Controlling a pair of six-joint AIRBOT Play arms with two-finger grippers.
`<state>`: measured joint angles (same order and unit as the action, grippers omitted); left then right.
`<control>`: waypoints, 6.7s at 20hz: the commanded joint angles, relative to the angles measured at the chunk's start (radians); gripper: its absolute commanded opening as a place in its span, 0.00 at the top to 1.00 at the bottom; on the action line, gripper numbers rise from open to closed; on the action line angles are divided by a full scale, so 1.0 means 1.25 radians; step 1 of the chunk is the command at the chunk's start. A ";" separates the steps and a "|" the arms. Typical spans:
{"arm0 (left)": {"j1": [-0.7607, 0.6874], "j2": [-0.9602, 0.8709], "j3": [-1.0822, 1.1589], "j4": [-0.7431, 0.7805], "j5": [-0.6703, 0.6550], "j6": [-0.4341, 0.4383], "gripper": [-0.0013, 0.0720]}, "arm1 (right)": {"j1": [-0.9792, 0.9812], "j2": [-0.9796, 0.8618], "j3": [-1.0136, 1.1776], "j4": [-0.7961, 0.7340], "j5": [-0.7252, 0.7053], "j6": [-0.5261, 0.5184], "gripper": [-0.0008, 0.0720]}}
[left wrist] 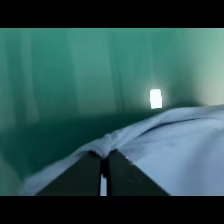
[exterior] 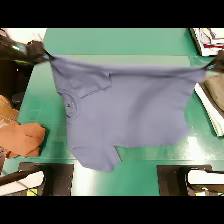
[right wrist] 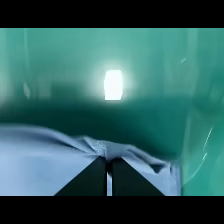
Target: Fold the shirts.
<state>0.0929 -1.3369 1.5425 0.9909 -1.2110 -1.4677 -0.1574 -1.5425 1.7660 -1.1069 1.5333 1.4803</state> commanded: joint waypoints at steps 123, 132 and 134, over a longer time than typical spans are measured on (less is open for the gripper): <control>-0.311 0.493 -0.589 0.214 0.027 -0.211 0.95 | 0.051 0.573 -0.792 -0.134 -0.091 -0.086 0.97; -0.192 0.117 -0.392 0.199 0.261 -0.076 0.95 | 0.078 0.146 -0.432 -0.095 -0.132 -0.082 0.97; -0.192 0.036 -0.348 0.198 0.302 -0.077 0.95 | 0.074 0.080 -0.379 -0.053 -0.133 -0.082 0.96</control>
<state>-0.1562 -1.1542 1.0363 1.2411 -0.9367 -1.5906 -0.0631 -1.3163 1.1885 -1.2346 1.3750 1.3758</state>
